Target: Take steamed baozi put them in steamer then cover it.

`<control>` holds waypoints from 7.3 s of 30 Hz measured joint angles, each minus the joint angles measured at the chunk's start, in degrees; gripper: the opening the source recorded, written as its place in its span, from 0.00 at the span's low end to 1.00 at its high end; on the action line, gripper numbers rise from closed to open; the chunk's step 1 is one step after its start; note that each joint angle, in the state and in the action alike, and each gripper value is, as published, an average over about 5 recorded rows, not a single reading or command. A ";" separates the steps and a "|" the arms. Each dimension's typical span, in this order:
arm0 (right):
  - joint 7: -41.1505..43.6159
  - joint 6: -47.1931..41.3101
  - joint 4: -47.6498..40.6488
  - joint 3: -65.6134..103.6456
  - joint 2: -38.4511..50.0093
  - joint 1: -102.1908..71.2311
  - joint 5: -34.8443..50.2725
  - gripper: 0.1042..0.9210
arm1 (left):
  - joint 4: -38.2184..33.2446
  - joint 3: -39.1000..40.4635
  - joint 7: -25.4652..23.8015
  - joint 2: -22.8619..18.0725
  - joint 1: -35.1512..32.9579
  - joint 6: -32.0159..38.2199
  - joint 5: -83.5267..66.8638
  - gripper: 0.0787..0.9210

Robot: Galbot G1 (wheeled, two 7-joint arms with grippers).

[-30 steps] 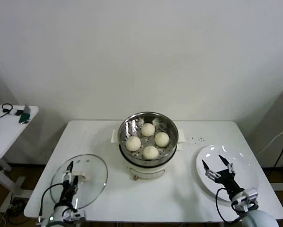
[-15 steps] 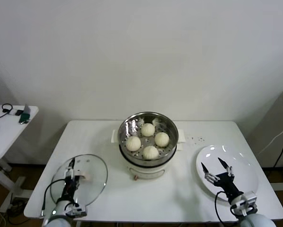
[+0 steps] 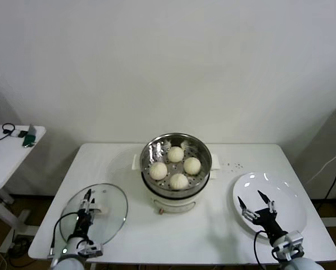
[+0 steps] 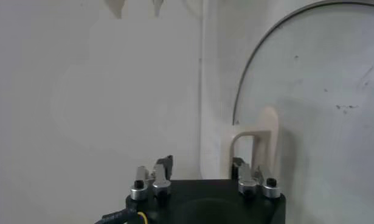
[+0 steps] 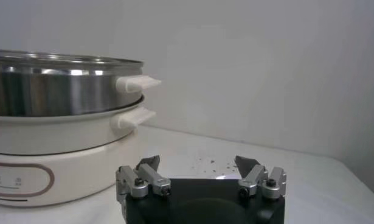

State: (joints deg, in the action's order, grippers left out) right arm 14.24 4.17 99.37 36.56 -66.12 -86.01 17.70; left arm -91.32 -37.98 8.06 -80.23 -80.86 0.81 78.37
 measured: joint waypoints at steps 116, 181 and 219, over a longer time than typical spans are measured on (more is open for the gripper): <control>2.19 1.74 -11.27 0.16 1.55 11.32 -2.73 0.88 | -3.99 52.56 -23.76 -1.56 37.22 -43.00 0.38 0.09; 2.00 -5.92 -8.33 0.69 2.66 11.12 -1.01 0.88 | -27.19 46.92 -18.49 14.62 24.40 -43.00 -14.31 0.88; 4.18 0.68 -5.45 3.16 1.38 4.99 2.43 0.88 | -19.69 1.52 1.67 1.73 -14.53 8.68 -77.52 0.88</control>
State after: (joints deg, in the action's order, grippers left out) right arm 18.42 4.86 93.92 39.73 -64.74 -81.02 20.14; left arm -111.02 -36.46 9.73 -78.49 -95.39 9.49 0.85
